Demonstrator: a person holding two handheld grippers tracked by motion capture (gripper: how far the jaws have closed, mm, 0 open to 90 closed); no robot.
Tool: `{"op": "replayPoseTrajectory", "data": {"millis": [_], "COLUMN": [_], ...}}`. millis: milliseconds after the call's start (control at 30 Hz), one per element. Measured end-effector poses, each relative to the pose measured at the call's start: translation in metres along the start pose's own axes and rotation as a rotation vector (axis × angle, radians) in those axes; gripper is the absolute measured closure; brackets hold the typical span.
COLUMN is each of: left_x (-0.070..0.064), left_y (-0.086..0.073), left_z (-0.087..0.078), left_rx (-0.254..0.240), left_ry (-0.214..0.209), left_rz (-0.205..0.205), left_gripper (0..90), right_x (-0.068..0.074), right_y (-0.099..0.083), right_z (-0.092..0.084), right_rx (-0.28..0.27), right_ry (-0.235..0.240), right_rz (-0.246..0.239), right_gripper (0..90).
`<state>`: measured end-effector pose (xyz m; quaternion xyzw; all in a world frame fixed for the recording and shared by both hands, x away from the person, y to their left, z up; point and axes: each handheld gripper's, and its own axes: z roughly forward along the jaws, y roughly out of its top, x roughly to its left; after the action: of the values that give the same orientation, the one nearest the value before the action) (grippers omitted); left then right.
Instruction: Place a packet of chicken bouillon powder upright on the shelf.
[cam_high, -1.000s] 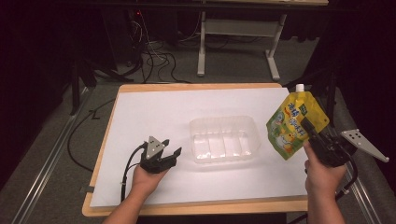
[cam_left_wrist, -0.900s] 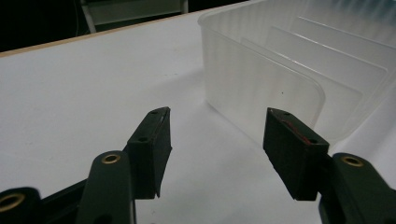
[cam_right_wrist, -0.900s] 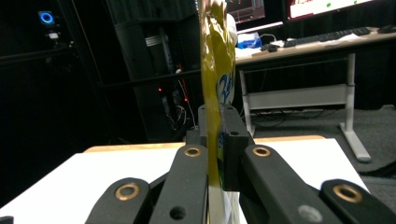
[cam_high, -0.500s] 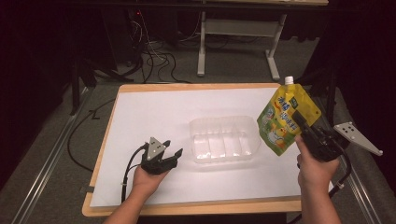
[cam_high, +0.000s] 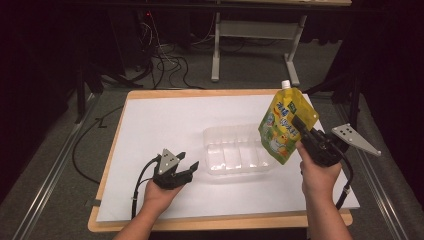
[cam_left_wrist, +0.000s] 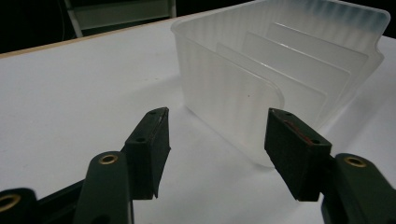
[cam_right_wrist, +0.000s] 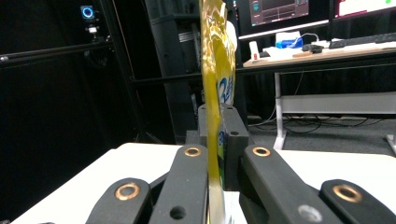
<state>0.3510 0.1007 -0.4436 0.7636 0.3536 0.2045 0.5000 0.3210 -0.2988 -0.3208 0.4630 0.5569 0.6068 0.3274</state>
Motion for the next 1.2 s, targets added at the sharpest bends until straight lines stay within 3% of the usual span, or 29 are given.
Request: {"op": "replayPoseTrajectory", "data": {"millis": [200,433,600,767,1033,1200], "left_x": [-0.007,-0.019,-0.031,-0.037,-0.034,-0.035], "left_y": [0.003,0.004,0.004,0.001,0.001,0.0], "left_z": [-0.001,0.01,0.028,0.045,0.051,0.053], "left_rx": [-0.022,-0.006,0.007,0.05,0.049,0.055], "left_ry": [-0.021,-0.043,-0.025,0.014,0.036,0.056], "left_rz": [0.002,0.009,0.005,0.022,-0.016,-0.005], "left_gripper": [40.1,40.1,41.2,42.4,54.1,59.9], "right_x": [0.007,0.014,0.018,0.021,0.024,0.026], "right_y": [-0.003,-0.008,-0.011,-0.015,-0.019,-0.024], "right_z": [0.011,0.021,0.028,0.034,0.042,0.048], "right_rx": [0.01,0.023,0.031,0.042,0.052,0.058], "right_ry": [0.016,0.022,0.027,0.032,0.027,0.026], "right_rz": [-0.007,-0.012,-0.01,-0.014,-0.018,-0.017], "right_gripper": [90.0,90.0,90.0,90.0,90.0,90.0]}}
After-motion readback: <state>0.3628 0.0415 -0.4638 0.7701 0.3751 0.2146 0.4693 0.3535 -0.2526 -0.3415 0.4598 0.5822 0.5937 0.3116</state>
